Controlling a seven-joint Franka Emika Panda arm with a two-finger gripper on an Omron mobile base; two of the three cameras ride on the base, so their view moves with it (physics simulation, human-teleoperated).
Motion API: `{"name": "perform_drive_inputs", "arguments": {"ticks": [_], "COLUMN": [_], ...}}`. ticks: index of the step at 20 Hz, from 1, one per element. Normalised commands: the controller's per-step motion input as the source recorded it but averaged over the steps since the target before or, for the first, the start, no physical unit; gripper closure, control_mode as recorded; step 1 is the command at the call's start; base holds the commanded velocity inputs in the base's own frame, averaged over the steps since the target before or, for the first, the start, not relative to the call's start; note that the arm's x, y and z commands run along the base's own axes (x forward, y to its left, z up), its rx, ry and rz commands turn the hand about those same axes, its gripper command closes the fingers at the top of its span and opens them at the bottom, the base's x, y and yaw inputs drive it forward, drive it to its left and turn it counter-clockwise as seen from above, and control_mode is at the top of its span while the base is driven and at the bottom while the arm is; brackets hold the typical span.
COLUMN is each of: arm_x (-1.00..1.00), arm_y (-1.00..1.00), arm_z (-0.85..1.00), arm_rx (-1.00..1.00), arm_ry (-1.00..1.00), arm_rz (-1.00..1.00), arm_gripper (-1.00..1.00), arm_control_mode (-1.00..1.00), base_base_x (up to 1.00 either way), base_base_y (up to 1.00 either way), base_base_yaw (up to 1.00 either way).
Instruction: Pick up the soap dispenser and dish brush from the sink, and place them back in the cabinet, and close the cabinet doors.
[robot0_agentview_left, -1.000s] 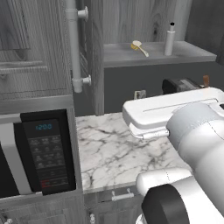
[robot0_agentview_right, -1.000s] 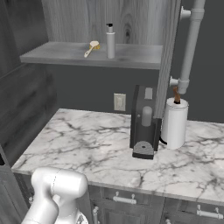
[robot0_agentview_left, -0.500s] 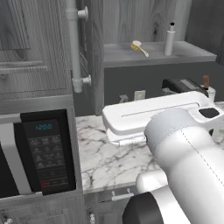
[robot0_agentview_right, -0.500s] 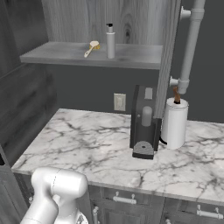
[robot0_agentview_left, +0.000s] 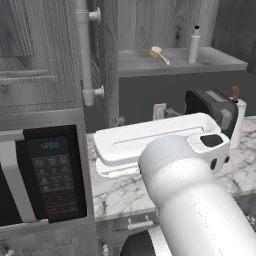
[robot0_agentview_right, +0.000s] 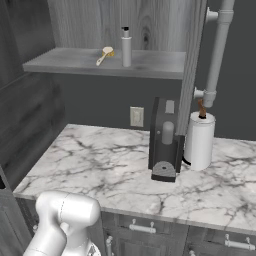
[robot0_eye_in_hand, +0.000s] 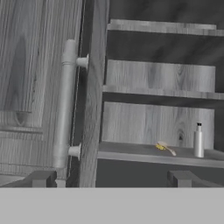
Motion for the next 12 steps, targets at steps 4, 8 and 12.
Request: {"name": "perform_drive_inputs", "arguments": {"ticks": [4, 8, 12], "arm_x": [0.0, 0.0, 0.01], "arm_y": [0.32, 0.32, 0.32], "arm_z": [-0.06, -0.04, -0.06], "arm_rx": [0.0, 0.0, 0.0], "arm_ry": [-0.01, 0.0, 0.0], "arm_rz": [0.0, 0.0, 0.0], "arm_gripper": [-1.0, -1.0, -1.0], "arm_control_mode": [-1.0, -1.0, -1.0], "base_base_x": [0.0, 0.0, 0.0], "base_base_y": [0.0, 0.0, 0.0], "base_base_yaw": [0.0, 0.0, 0.0]}}
